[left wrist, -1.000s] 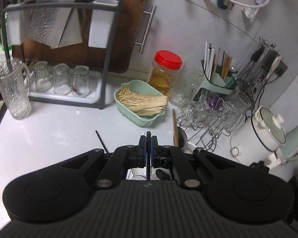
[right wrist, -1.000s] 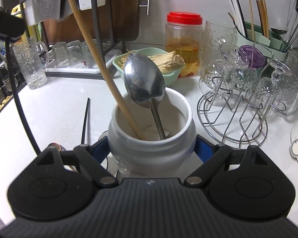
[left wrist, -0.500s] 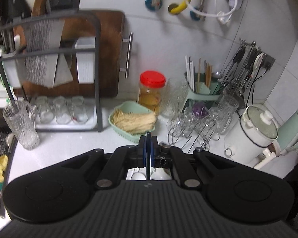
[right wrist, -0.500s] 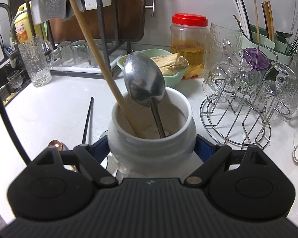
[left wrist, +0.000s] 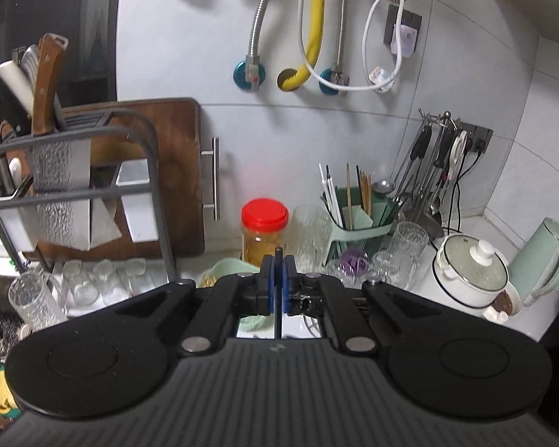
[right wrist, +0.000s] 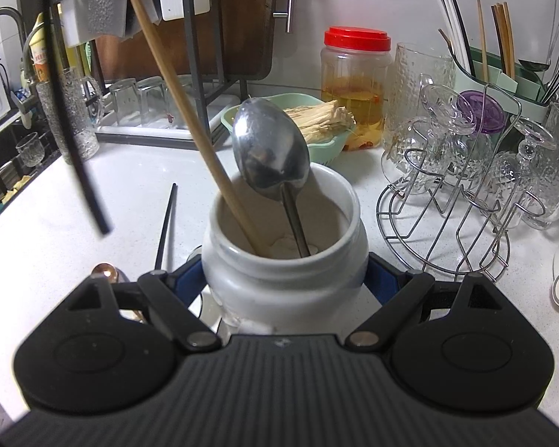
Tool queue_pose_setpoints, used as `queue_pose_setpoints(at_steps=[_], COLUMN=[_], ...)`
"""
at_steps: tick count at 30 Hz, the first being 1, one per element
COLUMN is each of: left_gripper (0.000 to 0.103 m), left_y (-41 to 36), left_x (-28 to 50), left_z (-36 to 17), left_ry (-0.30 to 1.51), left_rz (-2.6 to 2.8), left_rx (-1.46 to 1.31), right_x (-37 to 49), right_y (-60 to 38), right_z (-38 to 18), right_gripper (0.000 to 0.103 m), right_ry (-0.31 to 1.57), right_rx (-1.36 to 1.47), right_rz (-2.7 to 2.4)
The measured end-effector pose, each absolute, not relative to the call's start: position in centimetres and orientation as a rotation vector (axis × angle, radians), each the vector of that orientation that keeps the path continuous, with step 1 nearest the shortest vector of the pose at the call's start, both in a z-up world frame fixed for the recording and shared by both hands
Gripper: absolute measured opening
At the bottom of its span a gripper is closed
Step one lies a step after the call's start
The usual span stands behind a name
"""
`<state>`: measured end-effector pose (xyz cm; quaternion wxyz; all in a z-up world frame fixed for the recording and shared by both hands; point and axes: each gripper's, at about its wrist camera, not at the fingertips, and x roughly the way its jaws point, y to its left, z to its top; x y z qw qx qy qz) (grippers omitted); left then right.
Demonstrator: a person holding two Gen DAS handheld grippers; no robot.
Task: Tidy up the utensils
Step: 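Lift the black chopstick with the left gripper and carry it over the white mug, then lower the black chopstick into the mug and open the left gripper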
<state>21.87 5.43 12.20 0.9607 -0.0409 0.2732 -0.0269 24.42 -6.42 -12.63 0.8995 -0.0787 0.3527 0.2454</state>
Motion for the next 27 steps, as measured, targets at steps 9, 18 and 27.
queue_pose_setpoints(at_steps=[9, 18, 27], left_gripper=[0.005, 0.005, 0.005], left_y=[1.5, 0.3, -1.6], left_x=[24.0, 26.2, 27.2], left_z=[10.6, 10.7, 8.2], left_ry=[0.553, 0.536, 0.533], left_rz=[-0.134, -0.157, -0.176], left_rx=[0.001, 0.008, 0.062], right_x=[24.5, 24.5, 24.4], right_y=[-6.4, -6.5, -6.5], right_z=[-12.6, -12.6, -12.7], right_gripper=[0.091, 0.091, 0.091], right_ry=[0.735, 0.732, 0.718], right_rx=[-0.169, -0.168, -0.160], right_rz=[0.520, 0.530, 0.531])
